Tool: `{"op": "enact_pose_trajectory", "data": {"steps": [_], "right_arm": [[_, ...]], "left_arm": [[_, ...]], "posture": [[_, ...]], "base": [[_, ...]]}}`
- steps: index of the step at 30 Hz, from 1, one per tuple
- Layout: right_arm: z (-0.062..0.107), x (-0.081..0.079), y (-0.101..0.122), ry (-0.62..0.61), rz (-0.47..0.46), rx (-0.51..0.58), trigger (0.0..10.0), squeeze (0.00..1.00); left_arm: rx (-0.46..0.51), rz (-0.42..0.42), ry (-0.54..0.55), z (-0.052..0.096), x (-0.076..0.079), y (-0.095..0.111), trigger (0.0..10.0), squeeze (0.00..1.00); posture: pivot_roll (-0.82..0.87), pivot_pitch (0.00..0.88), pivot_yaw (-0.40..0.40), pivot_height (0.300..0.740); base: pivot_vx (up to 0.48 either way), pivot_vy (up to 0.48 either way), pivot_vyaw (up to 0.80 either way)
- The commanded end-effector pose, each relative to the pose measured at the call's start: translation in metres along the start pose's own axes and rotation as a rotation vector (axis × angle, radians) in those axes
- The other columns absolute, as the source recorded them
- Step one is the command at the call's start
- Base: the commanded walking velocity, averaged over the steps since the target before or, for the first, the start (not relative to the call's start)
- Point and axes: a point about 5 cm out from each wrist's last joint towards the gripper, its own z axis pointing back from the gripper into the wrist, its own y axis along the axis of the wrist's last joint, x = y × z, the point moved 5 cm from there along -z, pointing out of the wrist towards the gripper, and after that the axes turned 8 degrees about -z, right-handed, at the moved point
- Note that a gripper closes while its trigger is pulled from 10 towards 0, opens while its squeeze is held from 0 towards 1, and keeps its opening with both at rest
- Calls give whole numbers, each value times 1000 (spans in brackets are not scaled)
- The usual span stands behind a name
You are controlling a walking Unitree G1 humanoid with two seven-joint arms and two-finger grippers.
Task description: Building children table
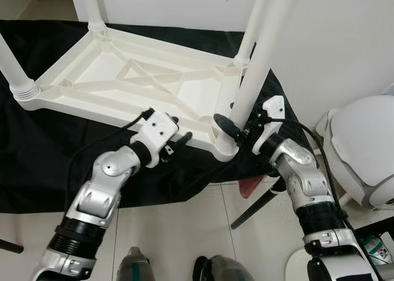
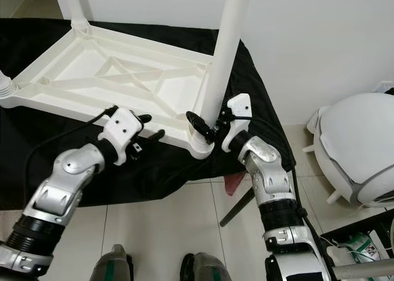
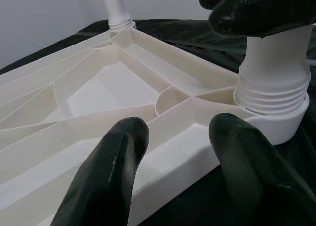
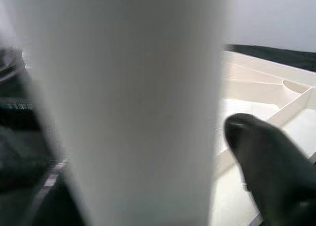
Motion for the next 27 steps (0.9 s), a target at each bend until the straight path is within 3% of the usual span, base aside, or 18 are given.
{"op": "enact_pose_trajectory", "data": {"steps": [1, 4, 5, 8, 12, 17, 23, 27], "right_arm": [[4, 2, 5, -5, -14, 28, 10000, 1000], [7, 2, 8, -1, -17, 34, 10000, 1000], [10, 1, 8, 18, -9, 21, 10000, 0], [12, 0, 7, 33, -3, 12, 10000, 0], [21, -5, 3, 145, 28, -77, 10000, 0], [25, 0, 3, 172, 41, -113, 10000, 0], [29, 6, 7, 211, 72, -146, 10000, 0], [30, 7, 8, 231, 82, -162, 10000, 0]], "left_arm": [[-19, -5, 54, 0, -2, -2, 10000, 0], [-22, 2, 59, 0, -2, -2, 10000, 0], [-24, 4, 62, 1, -2, -2, 10000, 0], [-26, 6, 64, 1, -2, -3, 10000, 0], [-35, 28, 72, 5, -3, -4, 10000, 0], [-45, 62, 82, 9, -4, -5, 10000, 0], [-65, 135, 101, 22, -3, -9, 10000, 0], [-10, 179, 60, 31, 7, 4, 10000, 0]], "posture": [[-3, 59, -73, 740], [-1, 55, -73, 740], [2, 51, -74, 740], [2, 51, -74, 740], [-3, 42, -67, 740], [-2, 43, -67, 740], [6, 48, -62, 740], [10, 54, -59, 740]], "base": [[0, 0, 0], [0, 0, 0], [0, 0, 0], [0, 0, 0], [0, 0, 0], [0, 0, 0], [0, 0, 0], [0, 0, 0]]}}
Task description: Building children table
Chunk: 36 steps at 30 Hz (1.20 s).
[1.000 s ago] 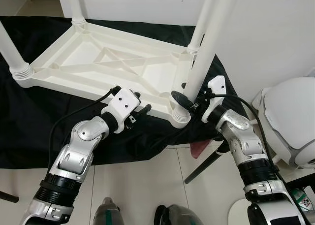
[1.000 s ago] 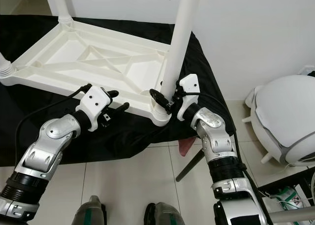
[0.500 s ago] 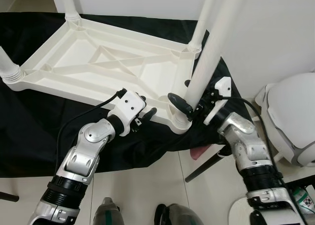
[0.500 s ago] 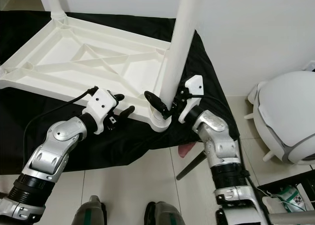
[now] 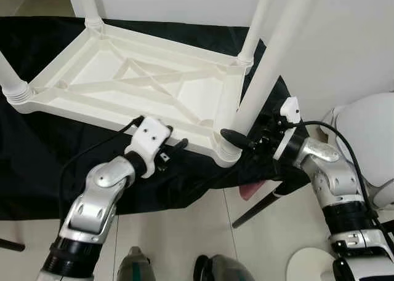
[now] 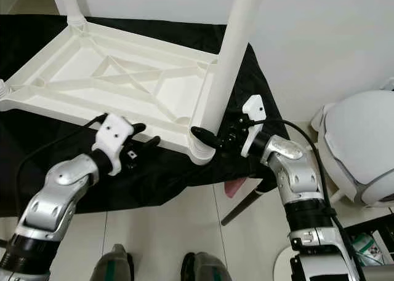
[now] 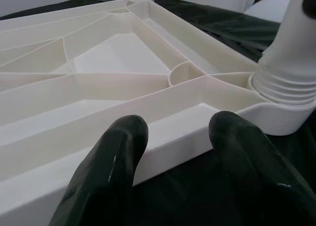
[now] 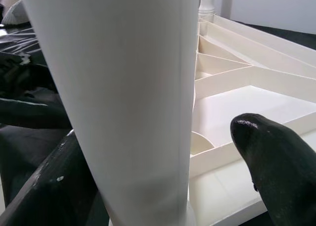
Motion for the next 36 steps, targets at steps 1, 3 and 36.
{"op": "enact_pose_trajectory", "data": {"steps": [1, 3, 36], "right_arm": [[5, 6, 1, -15, 1, -11, 10000, 0], [4, 5, 1, -3, 5, -16, 6784, 0], [-15, -13, -26, -121, -65, -58, 0, 0]], "left_arm": [[17, 11, 8, 0, 1, 6, 10000, 0], [34, 15, -11, 3, 6, 12, 10000, 0], [41, -15, -259, 17, 54, 26, 10000, 0]], "posture": [[10, 54, -59, 740], [19, 53, -67, 740], [17, 54, -79, 740]], "base": [[0, 0, 0], [0, 0, 0], [0, 0, 0]]}}
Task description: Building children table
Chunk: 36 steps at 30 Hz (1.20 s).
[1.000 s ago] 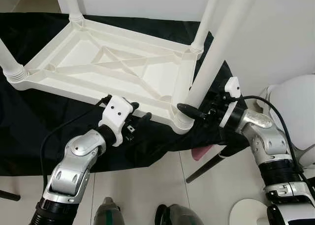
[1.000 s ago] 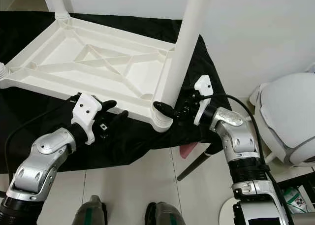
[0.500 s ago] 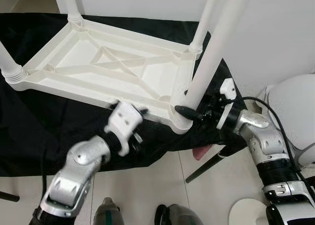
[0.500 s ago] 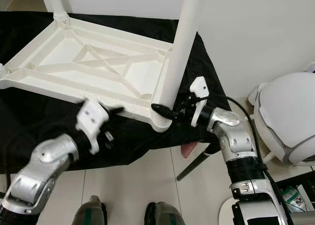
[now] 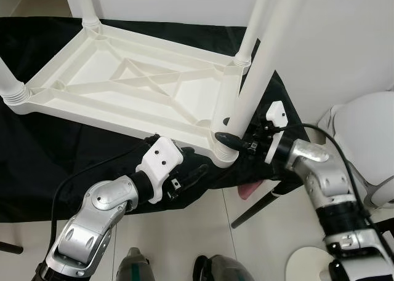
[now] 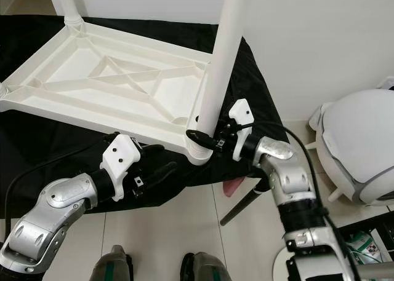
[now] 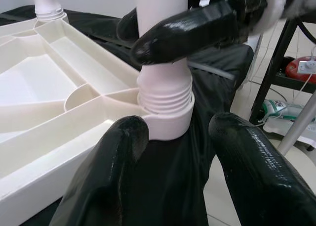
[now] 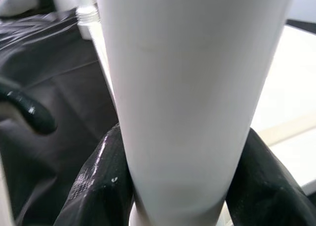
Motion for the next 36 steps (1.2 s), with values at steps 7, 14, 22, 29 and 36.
{"op": "enact_pose_trajectory", "data": {"steps": [7, 14, 22, 29, 36], "right_arm": [[-1, 7, -12, -292, -73, 30, 0, 0], [0, 11, -21, -593, -112, 28, 0, 0], [3, 11, -25, -696, -124, 14, 4392, 0], [0, 7, -20, -654, -155, 37, 10000, 714], [5, 19, -9, -505, -113, 56, 10000, 1000]], "left_arm": [[2, 10, -11, -1, 6, 2, 10000, 0], [-14, 0, 22, -2, 0, -1, 10000, 0], [-31, -1, 61, -2, -7, -4, 10000, 0], [-33, -6, 69, -2, -9, -5, 10000, 0], [-29, -16, 81, -4, -13, -4, 10000, 0]], "posture": [[10, 52, -83, 740], [9, 47, -87, 740], [13, 28, -89, 740], [13, 21, -90, 740], [18, 9, -91, 740]], "base": [[0, 0, 0], [0, 0, 0], [0, 0, 0], [0, 0, 0], [0, 0, 0]]}}
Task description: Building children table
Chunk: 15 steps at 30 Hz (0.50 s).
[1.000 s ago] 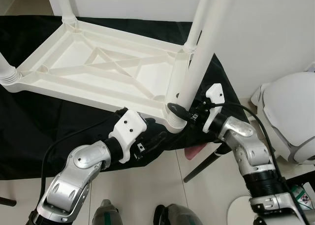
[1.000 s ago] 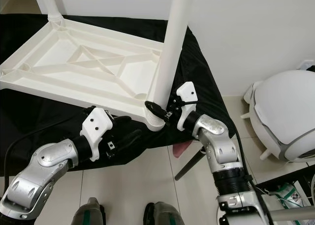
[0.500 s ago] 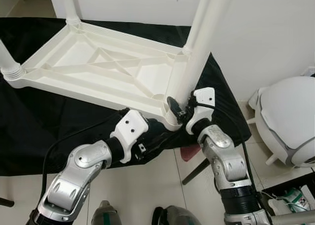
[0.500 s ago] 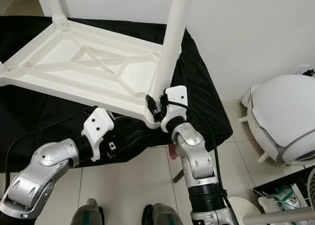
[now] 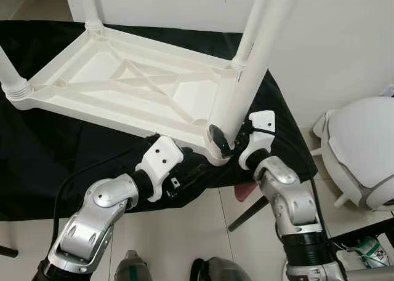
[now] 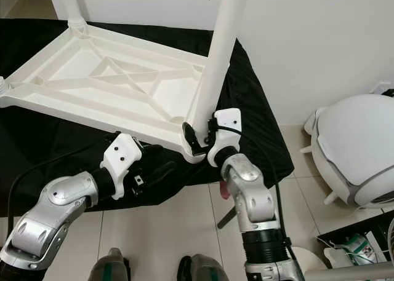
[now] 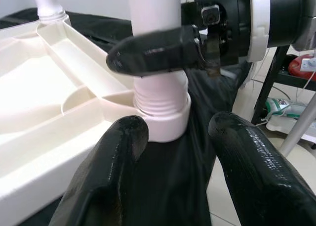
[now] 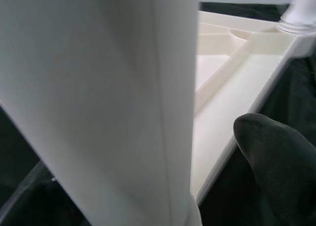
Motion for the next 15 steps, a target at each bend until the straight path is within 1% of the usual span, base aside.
{"op": "enact_pose_trajectory", "data": {"steps": [1, 2, 3, 4, 6, 7, 9, 11, 12, 15], "right_arm": [[2, 13, 2, -21, 6, 4, 10000, 1000], [2, 13, 2, -21, 6, 4, 10000, 1000], [2, 15, 3, 37, 29, -8, 10000, 0], [2, 15, 3, 37, 29, -8, 10000, 0], [4, 14, 6, 201, 92, -29, 10000, 0], [4, 14, 6, 201, 92, -29, 10000, 0], [3, 10, 5, 310, 112, -54, 10000, 0], [1, 8, 4, 352, 119, -66, 10000, 0], [1, 8, 4, 352, 119, -66, 10000, 0], [-3, -1, -1, 454, 147, -95, 10000, 0]], "left_arm": [[-11, 7, 61, 0, -6, -2, 10000, 0], [-11, 7, 61, 0, -6, -2, 10000, 0], [-10, 6, 62, 0, -6, -2, 10000, 0], [-10, 6, 62, 0, -6, -2, 10000, 0], [-8, 5, 65, -1, -7, -2, 10000, 0], [-8, 5, 65, -1, -7, -2, 10000, 0], [-2, 6, 64, -2, -7, 0, 10000, 0], [2, 7, 61, -3, -7, 1, 10000, 0], [2, 7, 61, -3, -7, 1, 10000, 0], [1, 8, 58, -3, -5, 1, 10000, 0]], "posture": [[18, 9, -91, 740], [18, 9, -91, 740], [16, 10, -91, 740], [16, 10, -91, 740], [13, 13, -85, 740], [13, 13, -85, 740], [15, 21, -83, 740], [15, 21, -83, 740], [15, 21, -83, 740], [23, 25, -80, 740]], "base": [[0, 0, 0], [0, 0, 0], [0, 0, 0], [0, 0, 0], [0, 0, 0], [0, 0, 0], [0, 0, 0], [0, 0, 0], [0, 0, 0], [0, 0, 0]]}}
